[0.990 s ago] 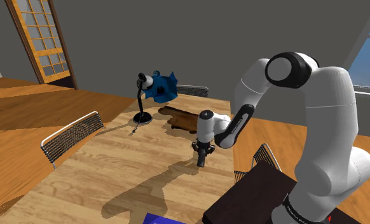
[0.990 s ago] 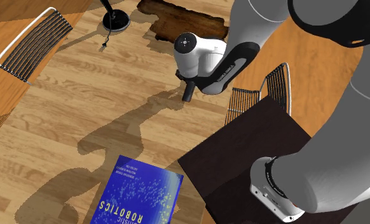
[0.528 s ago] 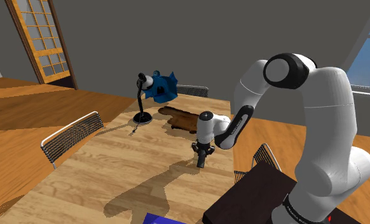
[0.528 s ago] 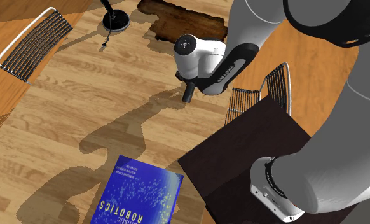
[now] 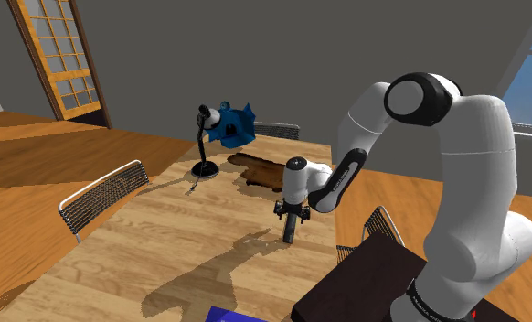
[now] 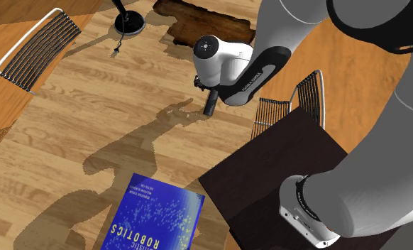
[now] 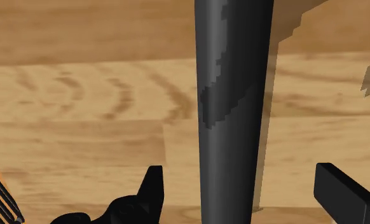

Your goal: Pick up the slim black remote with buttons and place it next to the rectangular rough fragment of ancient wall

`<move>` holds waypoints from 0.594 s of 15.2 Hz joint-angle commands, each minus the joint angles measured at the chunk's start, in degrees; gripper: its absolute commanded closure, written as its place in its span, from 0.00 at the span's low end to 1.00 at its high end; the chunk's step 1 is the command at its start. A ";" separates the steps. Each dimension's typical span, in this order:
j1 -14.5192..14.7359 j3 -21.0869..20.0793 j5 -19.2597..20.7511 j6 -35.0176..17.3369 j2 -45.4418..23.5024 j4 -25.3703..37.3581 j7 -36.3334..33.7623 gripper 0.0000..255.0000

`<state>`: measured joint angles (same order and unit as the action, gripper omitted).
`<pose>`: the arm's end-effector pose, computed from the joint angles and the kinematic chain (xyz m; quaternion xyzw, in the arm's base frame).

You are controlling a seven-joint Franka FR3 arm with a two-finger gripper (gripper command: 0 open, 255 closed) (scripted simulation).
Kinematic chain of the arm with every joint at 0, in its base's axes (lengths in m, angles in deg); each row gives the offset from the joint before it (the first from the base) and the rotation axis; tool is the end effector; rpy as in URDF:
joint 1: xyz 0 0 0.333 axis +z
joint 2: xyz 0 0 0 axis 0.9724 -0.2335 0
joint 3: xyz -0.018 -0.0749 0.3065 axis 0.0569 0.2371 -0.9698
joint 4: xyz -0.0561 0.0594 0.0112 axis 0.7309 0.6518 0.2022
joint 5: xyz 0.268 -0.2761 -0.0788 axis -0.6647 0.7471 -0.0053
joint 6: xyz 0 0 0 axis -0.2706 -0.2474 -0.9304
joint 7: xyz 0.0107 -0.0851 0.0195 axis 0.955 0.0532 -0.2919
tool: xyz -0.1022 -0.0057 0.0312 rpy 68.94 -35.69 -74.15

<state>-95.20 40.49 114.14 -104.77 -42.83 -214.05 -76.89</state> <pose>0.4981 0.0191 0.1307 0.8915 -0.4385 0.0939 0.0641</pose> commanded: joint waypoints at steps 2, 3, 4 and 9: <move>-2.50 -4.08 -5.91 2.29 5.74 -3.07 4.49 0.00; -2.50 -4.08 -5.91 2.29 5.74 -3.07 4.49 0.00; -2.49 -4.06 -5.92 2.29 5.74 -3.07 4.50 0.00; -2.49 -4.06 -5.92 2.29 5.74 -3.07 4.50 0.00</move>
<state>-97.68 36.44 108.23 -102.49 -37.10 -217.11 -72.40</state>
